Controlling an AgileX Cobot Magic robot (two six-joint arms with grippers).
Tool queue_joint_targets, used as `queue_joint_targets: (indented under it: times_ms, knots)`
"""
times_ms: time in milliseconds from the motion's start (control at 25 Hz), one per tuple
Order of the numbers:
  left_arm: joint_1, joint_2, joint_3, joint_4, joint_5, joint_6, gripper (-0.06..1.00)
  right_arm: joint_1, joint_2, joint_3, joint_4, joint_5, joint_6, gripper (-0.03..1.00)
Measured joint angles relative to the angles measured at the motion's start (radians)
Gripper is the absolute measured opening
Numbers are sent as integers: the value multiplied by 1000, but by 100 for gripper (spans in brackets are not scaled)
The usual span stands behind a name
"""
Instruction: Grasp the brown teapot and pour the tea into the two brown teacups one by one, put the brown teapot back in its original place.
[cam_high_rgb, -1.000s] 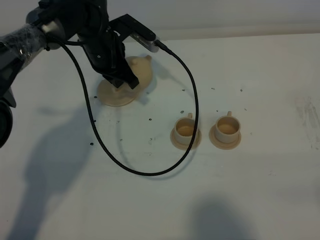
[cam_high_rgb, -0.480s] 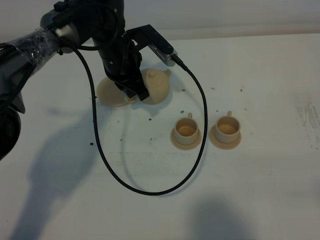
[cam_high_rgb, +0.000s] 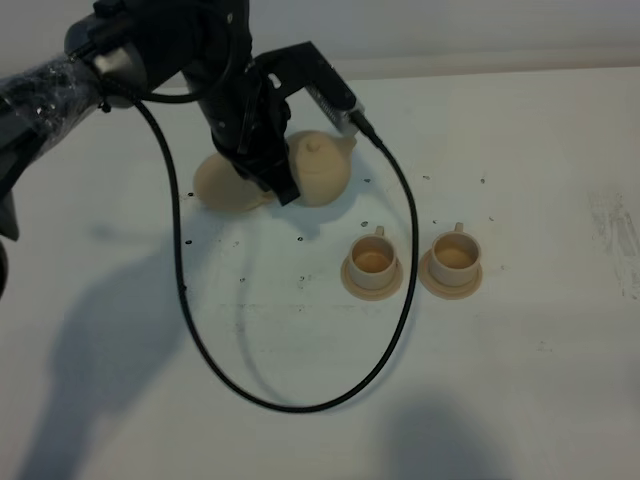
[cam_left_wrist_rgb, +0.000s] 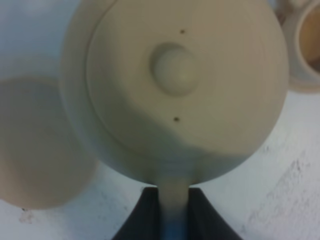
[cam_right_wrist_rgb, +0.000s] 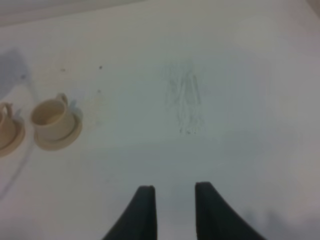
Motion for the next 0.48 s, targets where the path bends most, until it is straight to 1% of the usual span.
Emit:
queue_joint_targets:
  times_ms: [280,480]
  knots:
    - [-8,-62,138,9,-86,49,1,0,0,0,0,0,0,22]
    - [-33,-72,157,14,-102,74,1,0,0,0,0,0,0,22]
